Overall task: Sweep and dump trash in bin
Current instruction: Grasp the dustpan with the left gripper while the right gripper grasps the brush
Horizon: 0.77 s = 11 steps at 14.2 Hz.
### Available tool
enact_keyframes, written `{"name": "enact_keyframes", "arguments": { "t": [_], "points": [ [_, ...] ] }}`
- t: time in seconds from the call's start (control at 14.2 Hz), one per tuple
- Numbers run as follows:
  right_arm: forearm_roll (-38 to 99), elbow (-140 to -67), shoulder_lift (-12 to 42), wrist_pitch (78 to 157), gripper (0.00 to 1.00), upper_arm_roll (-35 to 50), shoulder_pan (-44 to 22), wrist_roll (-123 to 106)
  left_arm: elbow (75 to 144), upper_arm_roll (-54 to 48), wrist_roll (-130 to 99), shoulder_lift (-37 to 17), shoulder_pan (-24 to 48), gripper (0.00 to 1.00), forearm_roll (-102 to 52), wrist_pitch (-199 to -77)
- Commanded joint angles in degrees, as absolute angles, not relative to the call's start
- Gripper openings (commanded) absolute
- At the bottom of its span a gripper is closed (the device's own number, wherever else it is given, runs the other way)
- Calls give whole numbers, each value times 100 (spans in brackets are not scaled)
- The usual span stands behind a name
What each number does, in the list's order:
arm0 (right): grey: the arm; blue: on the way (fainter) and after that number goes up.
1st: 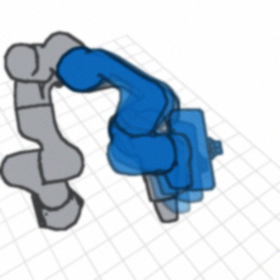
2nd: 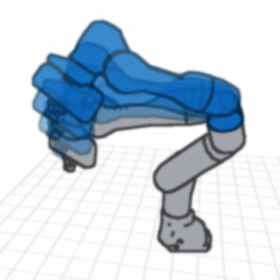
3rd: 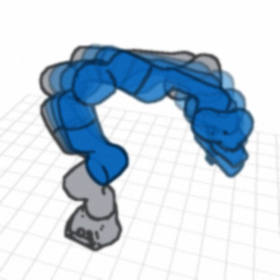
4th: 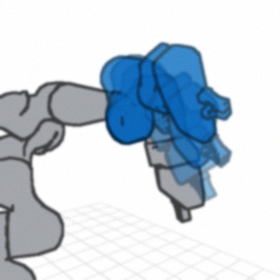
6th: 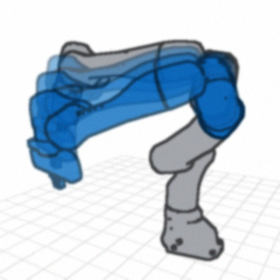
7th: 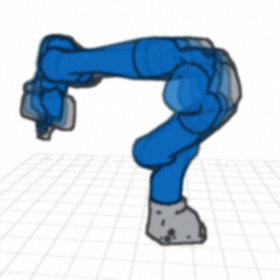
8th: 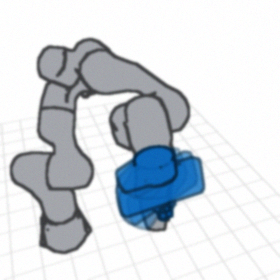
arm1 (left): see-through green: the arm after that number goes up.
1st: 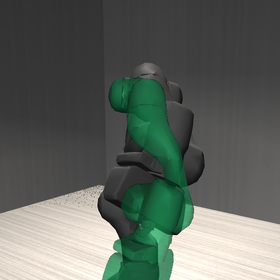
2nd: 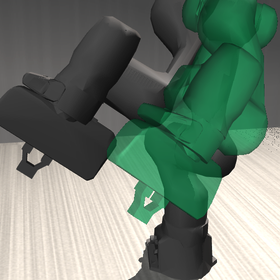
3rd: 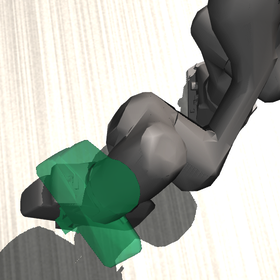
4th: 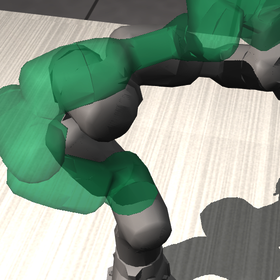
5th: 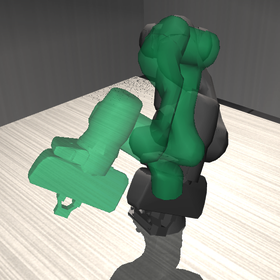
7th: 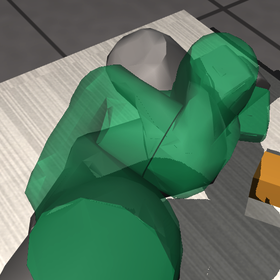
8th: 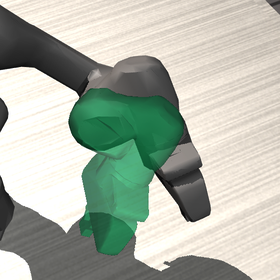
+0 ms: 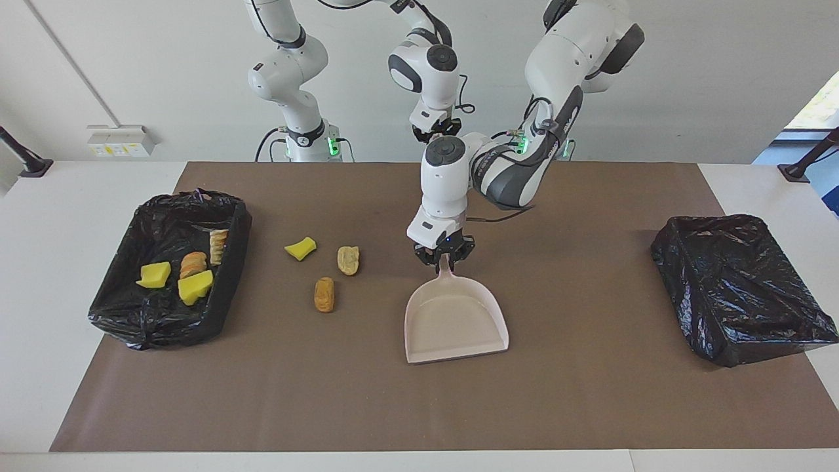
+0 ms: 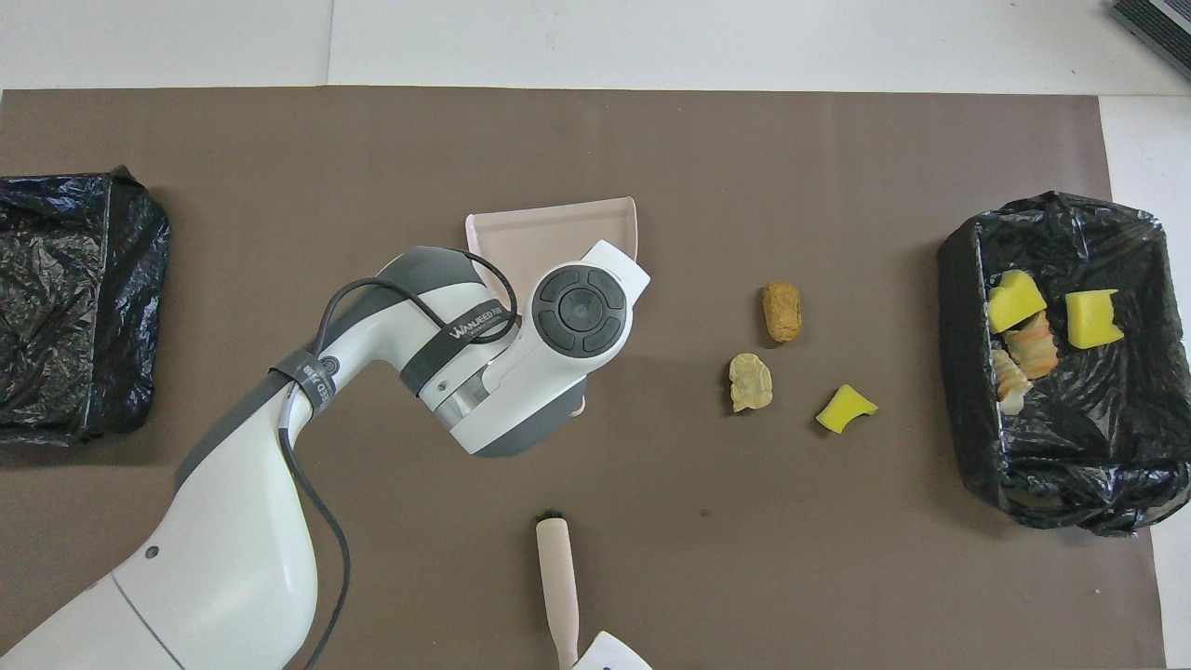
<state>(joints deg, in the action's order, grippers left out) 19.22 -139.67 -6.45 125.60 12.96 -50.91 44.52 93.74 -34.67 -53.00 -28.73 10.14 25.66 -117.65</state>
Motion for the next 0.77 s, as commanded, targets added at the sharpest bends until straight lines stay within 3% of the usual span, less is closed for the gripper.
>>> {"name": "enact_keyframes", "arguments": {
  "t": [0.0,0.14,0.35,0.7],
  "points": [
    [2030,-13826,-563,12577,0,1274,-5054,4544,9553,-3463,-3865,-2199,853,0,2584,-11068],
    [2030,-13755,-676,12307,0,1213,-4993,4588,9580,-3454,-2494,-1996,791,0,2566,-10645],
    [1907,-13404,-1053,11201,0,1204,-4484,4536,9799,-3428,-560,-1732,721,0,2558,-10591],
    [1320,-13359,-1704,10030,0,1204,-3500,4254,9958,-3428,2322,-1757,615,0,2004,-10774]
  ]
}}
